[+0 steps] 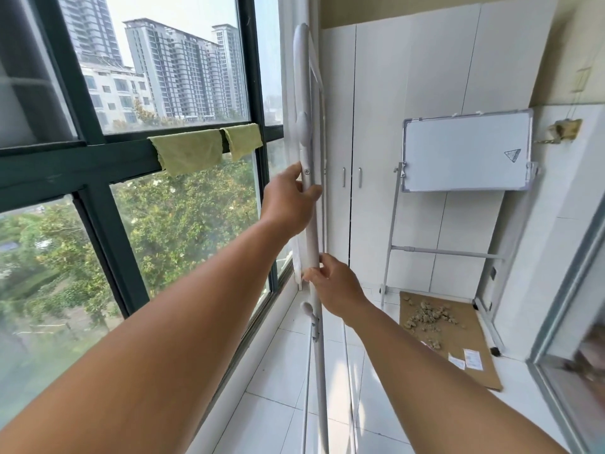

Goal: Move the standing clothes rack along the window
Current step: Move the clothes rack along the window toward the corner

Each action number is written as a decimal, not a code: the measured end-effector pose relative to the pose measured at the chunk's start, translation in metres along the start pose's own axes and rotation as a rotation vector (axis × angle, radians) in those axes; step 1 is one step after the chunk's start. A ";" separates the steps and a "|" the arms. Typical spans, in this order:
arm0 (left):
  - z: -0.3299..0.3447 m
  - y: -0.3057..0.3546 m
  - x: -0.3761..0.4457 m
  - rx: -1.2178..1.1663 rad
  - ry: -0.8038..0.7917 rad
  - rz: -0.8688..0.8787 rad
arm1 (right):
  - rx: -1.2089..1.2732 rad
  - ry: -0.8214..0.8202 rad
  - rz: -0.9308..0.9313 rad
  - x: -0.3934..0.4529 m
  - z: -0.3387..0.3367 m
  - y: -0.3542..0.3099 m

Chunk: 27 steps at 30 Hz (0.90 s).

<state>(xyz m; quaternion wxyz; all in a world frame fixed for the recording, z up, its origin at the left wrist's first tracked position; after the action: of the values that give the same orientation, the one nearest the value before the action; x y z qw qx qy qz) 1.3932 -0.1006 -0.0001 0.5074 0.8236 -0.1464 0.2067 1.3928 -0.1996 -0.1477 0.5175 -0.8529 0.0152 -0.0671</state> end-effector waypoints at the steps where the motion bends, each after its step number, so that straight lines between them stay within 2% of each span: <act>1: -0.002 -0.001 0.001 0.006 0.002 0.010 | 0.005 -0.011 -0.003 0.001 0.003 -0.001; 8: -0.026 -0.019 0.004 -0.032 0.018 0.014 | 0.065 -0.068 0.004 0.004 0.035 -0.011; 27: -0.095 -0.055 0.014 -0.011 -0.005 0.023 | 0.101 -0.082 0.005 0.012 0.105 -0.047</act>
<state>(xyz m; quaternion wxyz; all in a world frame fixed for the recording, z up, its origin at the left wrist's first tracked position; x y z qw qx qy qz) 1.4122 0.0080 0.0019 0.5094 0.8195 -0.1581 0.2096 1.4159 -0.0863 -0.1529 0.5604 -0.8276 -0.0071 -0.0316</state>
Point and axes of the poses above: each hand's wrist, its own x-axis towards the middle knuckle, its own z-axis out of the palm, y = z × x, the point moved 9 cm from there along x, towards the middle knuckle, and after that the axes turned 7 degrees about z, right-handed, at the moved point
